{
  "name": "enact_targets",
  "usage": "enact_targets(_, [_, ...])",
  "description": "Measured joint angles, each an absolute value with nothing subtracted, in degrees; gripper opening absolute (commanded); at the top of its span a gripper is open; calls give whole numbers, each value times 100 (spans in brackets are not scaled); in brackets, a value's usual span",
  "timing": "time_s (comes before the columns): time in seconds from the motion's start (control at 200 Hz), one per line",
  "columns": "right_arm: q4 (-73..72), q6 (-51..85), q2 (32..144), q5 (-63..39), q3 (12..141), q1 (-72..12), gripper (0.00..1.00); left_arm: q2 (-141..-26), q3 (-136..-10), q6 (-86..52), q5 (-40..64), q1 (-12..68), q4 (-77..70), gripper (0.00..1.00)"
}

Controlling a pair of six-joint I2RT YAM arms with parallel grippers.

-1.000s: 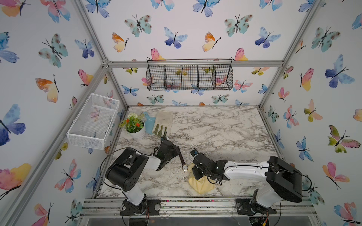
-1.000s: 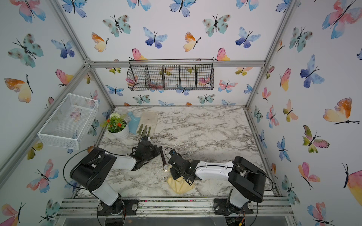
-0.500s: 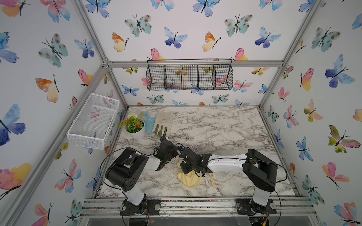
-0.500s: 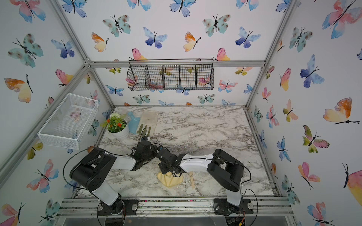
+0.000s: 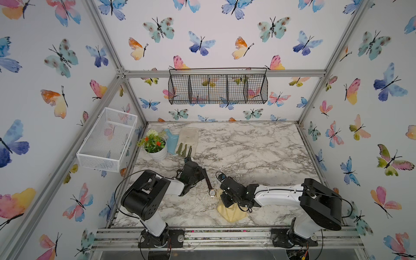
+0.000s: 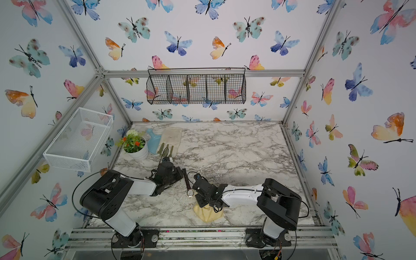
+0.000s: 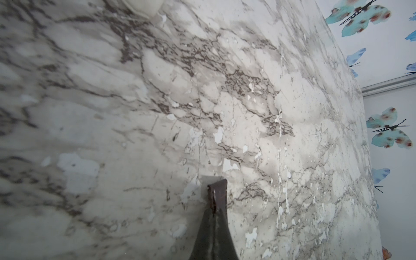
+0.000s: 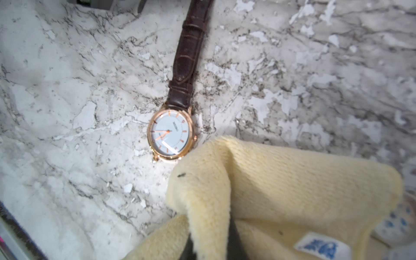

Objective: Wipe the watch dial
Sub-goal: Wipe the dirt from the watch dial, then move the watch to the center of the board.

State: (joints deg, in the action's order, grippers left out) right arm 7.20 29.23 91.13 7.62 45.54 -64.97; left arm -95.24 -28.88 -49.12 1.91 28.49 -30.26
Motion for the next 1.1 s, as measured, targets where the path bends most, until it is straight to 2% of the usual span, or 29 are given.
enact_targets(0.11, [1164,2882,8440,1007,4639,-6479,3,-9511,-2904,-4897,185,2847,-2987,2])
enact_targets(0.205, [1439,2856,7730,1337,4768,-6464,3,-9474,-2904,-4873,172,2840,-2923,15])
enact_targets(0.295, [1699,2816,7118,1717,4836,-6392,3,-9400,-2921,-4842,161,2834,-2867,31])
enact_targets(0.43, [2276,2781,6523,2067,4788,-5887,2,-9271,-2915,-4775,185,2812,-2829,52])
enact_targets(0.576, [2880,2858,5961,2335,4445,-5424,2,-9153,-2873,-4698,298,2812,-2842,66])
enact_targets(0.671, [3186,2980,5708,2418,4309,-5321,2,-9052,-2836,-4659,353,2808,-2801,73])
enact_targets(0.791, [3369,3144,5806,2451,4296,-5251,2,-8807,-2779,-4613,397,2801,-2622,84])
enact_targets(0.901, [3472,3262,6368,2416,4296,-5229,2,-8479,-2716,-4543,392,2788,-2226,93])
enact_targets(1.101, [3474,3343,8020,2005,4265,-5216,2,-7889,-2714,-4348,314,2781,-1149,95])
